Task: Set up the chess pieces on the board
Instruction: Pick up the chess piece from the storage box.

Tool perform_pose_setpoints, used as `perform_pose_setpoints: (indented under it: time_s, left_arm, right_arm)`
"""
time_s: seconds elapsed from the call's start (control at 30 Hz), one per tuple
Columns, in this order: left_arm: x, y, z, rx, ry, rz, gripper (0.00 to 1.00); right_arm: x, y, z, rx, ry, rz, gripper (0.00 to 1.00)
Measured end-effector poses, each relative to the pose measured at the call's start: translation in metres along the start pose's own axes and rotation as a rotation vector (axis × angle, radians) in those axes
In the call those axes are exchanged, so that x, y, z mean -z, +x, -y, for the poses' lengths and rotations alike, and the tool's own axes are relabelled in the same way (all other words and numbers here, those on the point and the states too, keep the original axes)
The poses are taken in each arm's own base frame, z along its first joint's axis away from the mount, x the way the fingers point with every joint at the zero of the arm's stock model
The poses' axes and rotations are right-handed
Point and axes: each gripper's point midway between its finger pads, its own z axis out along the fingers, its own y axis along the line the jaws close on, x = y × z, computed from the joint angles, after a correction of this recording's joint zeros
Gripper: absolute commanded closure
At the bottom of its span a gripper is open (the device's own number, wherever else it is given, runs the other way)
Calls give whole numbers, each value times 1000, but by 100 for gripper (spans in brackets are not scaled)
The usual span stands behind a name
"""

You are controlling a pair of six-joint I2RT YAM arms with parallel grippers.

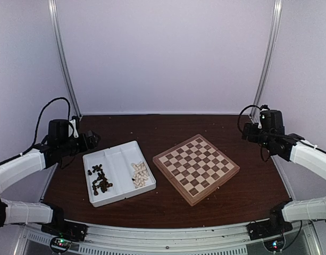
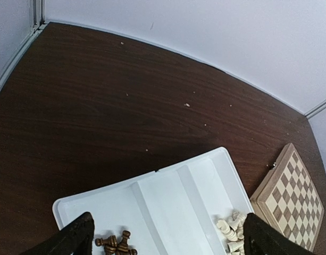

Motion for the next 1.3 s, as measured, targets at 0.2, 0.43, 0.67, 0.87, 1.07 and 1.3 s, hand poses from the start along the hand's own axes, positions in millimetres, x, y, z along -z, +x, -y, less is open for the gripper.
perform_pose_setpoints:
  time_s: [0.2,0.43,0.67,0.87,1.07,1.3]
  left_arm:
    - [12,12,-14,59,-57,-5,2]
    - [13,43,-9,54,26,-67,2]
    - [0,70,30,-66,155,-205,10]
    - [-4,71,68,-201,254,-235,3]
    - [-3,98,96,-339,414,-309,2]
    - [0,115,128,-538,471,-334,3]
  right_arm:
    - [-8,17,5,-2,36,-62,0]
    - [-10,26,0,20,3,-88,0]
    - [-19,43,-20,49,-95,-151,0]
    - [-25,53,-34,59,-165,-189,0]
    - [-28,54,-43,76,-201,-205,0]
    - [-27,47,-50,83,-233,-195,0]
